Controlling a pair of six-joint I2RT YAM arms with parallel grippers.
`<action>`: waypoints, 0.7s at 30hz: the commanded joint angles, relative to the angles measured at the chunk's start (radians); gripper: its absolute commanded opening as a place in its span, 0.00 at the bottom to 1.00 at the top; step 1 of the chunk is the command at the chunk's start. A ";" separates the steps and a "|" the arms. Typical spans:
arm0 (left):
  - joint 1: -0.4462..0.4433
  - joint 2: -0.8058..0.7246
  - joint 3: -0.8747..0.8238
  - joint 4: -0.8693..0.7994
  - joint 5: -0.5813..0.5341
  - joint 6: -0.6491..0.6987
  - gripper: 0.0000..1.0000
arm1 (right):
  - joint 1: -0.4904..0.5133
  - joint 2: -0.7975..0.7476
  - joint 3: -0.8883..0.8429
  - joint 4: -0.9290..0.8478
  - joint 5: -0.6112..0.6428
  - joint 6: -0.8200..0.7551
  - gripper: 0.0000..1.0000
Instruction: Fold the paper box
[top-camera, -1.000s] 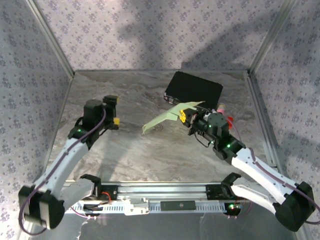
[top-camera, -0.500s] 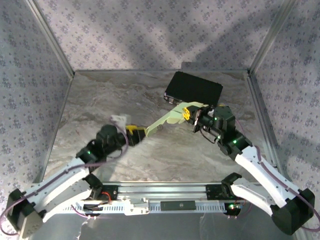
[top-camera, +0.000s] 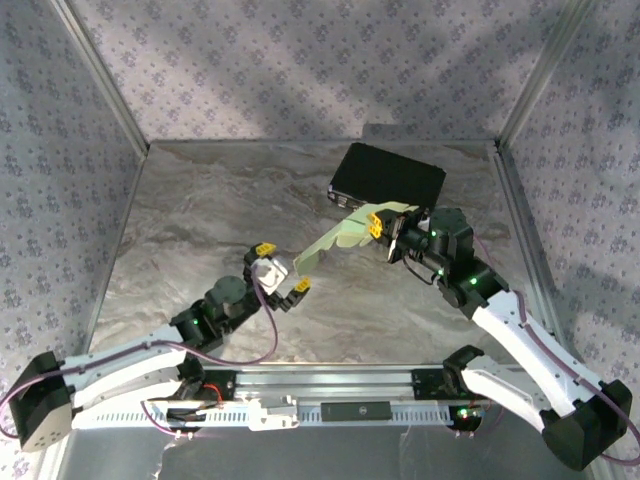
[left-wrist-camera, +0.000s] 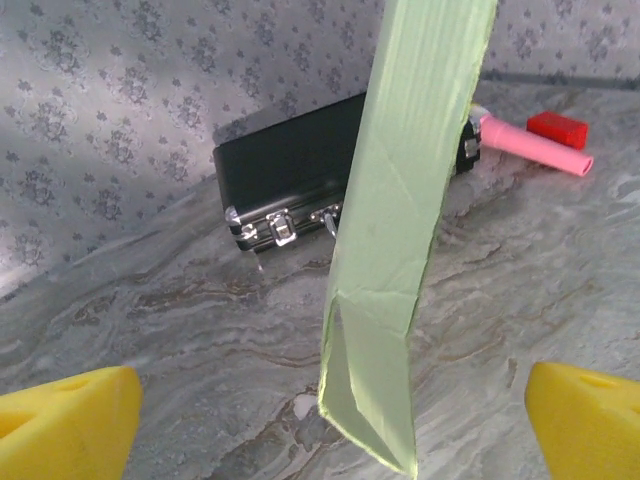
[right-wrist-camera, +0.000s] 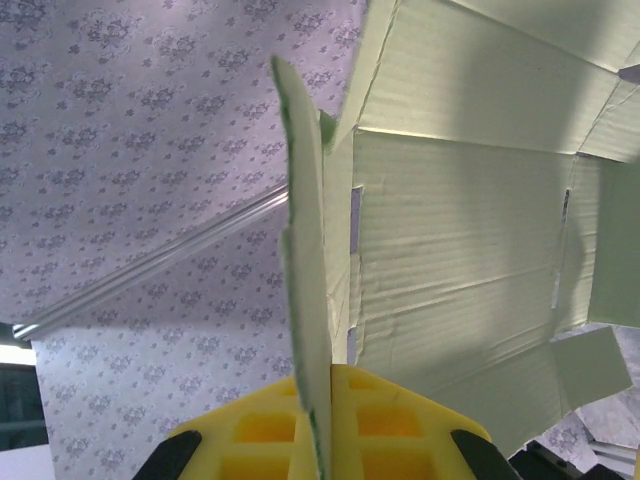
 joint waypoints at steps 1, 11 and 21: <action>-0.008 0.096 0.062 0.123 -0.035 0.085 0.94 | -0.005 -0.008 0.031 -0.013 -0.006 0.011 0.00; 0.067 0.257 0.194 0.130 0.030 -0.003 0.58 | -0.008 -0.009 0.018 0.002 -0.016 0.030 0.00; 0.057 0.221 0.265 -0.033 0.034 -0.029 0.00 | -0.036 -0.023 0.034 -0.064 -0.017 0.020 0.15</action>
